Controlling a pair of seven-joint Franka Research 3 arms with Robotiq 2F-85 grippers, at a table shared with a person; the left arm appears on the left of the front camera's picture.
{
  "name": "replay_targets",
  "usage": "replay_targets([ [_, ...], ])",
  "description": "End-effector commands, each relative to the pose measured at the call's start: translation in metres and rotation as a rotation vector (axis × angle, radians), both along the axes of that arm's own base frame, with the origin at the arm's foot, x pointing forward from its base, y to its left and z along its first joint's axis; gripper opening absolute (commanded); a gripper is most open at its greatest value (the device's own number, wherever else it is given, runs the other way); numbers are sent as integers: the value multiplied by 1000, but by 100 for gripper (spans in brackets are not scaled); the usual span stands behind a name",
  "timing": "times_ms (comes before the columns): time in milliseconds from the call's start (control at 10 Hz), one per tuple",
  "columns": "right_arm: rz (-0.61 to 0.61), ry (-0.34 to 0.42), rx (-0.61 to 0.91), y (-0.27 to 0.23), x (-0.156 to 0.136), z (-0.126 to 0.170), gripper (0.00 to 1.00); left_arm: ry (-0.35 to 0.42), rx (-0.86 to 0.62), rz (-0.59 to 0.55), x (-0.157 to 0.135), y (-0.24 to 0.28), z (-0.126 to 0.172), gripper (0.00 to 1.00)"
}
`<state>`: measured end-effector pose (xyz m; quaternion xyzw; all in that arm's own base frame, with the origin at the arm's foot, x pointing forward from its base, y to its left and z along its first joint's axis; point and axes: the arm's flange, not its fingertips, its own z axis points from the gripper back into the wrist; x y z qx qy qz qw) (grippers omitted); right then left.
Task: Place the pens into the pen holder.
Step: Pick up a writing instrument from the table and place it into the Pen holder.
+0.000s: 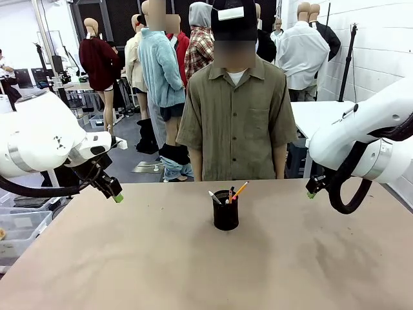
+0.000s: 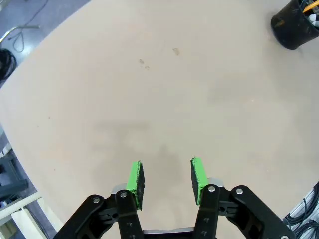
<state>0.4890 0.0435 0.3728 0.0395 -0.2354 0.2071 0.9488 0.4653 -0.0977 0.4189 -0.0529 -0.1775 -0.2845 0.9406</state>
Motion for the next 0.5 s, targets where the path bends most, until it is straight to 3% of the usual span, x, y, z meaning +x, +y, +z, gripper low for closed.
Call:
replay_targets([
  [0,11,-5,17,-2,-1,-2,73,-7,-22,-49,2,1,-3,52],
  [400,11,-5,17,-2,-1,-2,73,-7,-22,-49,2,1,-3,52],
])
